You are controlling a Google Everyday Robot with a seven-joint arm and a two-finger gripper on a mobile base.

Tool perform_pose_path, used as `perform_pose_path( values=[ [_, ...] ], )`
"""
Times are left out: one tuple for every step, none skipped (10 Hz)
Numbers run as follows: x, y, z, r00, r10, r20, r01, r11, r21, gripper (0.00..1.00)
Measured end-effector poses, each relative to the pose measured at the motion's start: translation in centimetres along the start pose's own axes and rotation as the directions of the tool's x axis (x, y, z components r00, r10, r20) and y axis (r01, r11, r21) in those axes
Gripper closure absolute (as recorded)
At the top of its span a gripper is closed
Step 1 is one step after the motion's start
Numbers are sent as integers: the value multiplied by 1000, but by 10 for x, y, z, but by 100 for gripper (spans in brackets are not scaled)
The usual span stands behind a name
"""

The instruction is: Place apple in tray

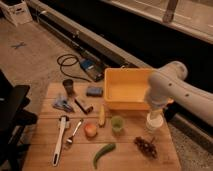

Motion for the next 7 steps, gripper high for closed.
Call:
perform_pose_path(
  values=[
    [-16,-8,1,999,-37,5,37,999,5,35],
    [-15,-7,1,999,-36,2,36,999,5,35],
    [-14,-6,1,999,-35,1,35,999,4,35],
    [-15,-7,1,999,-37,2,37,999,4,35],
    [-16,-7,1,999,-37,3,37,999,3,35],
    [-14,-6,1,999,-34,3,34,999,3,35],
    [-14,-6,1,999,-35,3,35,999,3,35]
  ],
)
